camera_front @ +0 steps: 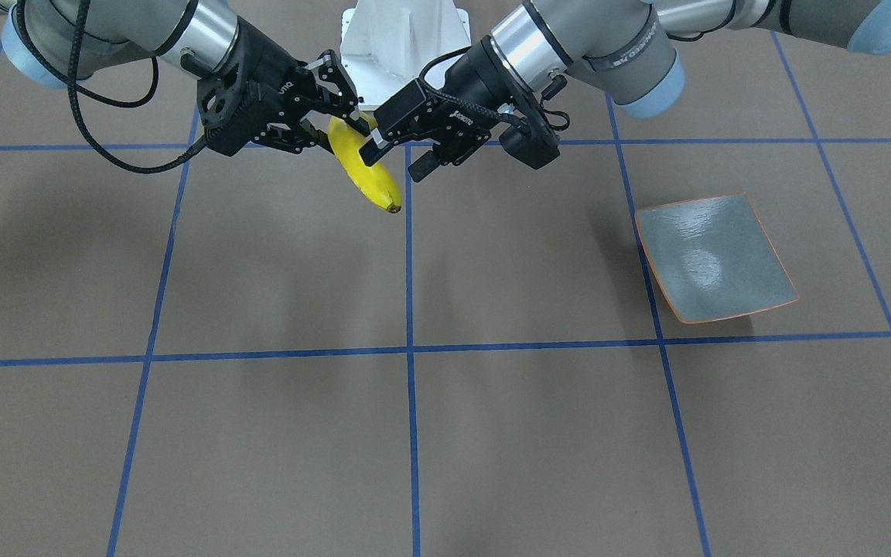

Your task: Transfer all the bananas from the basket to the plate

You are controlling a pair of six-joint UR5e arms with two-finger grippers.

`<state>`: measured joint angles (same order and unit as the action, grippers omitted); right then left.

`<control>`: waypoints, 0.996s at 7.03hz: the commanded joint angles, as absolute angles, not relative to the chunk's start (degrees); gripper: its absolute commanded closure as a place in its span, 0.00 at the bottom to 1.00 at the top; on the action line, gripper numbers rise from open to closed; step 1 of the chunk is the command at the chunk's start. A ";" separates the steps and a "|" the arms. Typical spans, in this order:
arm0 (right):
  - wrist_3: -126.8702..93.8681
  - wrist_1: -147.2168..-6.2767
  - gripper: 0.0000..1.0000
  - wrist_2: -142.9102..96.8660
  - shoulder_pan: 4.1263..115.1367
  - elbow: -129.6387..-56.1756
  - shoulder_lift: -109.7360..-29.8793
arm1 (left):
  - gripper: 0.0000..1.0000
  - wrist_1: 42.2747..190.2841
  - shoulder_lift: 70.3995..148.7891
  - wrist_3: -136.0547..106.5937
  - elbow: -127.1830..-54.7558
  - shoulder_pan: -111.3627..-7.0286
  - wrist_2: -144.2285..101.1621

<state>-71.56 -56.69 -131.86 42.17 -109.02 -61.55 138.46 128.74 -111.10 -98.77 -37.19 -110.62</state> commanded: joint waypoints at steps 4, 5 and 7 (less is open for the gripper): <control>-71.54 -56.69 1.00 -131.92 41.57 -109.34 -61.26 | 0.06 138.16 129.90 -111.18 -97.03 -35.95 -109.95; -71.63 -56.69 1.00 -131.84 41.57 -109.25 -60.91 | 0.11 137.99 129.99 -111.27 -97.12 -35.34 -109.95; -72.33 -56.60 1.00 -131.92 41.57 -109.34 -60.82 | 0.25 137.90 130.17 -111.18 -96.94 -34.81 -109.95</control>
